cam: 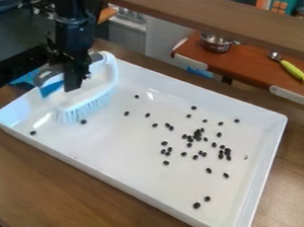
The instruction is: Sweep into pile
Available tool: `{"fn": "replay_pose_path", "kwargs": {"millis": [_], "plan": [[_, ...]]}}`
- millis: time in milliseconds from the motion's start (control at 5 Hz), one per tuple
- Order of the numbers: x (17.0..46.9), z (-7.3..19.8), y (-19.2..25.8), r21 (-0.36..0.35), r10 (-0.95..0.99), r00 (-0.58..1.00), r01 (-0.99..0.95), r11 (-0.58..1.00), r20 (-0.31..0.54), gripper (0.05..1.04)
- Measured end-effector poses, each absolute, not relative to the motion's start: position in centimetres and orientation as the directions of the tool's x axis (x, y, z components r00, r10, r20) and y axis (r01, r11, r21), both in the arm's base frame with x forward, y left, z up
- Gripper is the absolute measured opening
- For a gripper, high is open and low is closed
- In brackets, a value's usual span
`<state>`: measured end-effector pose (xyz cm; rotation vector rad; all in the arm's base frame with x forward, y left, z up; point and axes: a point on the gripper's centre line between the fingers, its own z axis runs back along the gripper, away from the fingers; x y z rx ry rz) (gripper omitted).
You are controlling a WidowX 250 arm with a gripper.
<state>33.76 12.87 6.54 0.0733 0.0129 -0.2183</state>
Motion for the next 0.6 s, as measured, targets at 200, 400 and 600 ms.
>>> {"fn": "replay_pose_path", "kwargs": {"millis": [200, 400, 600], "plan": [[33.7, 6.5, 9.9, 0.01, -0.219, 0.975, 0.219, 0.976, -0.031, 0.491], [34.1, 6.6, 6.9, -0.058, -0.206, 0.977, 0.203, 0.978, -0.059, 0.49], [34.4, 6.8, 3.5, -0.103, -0.193, 0.978, 0.184, 0.978, -0.086, 0.49]]}}
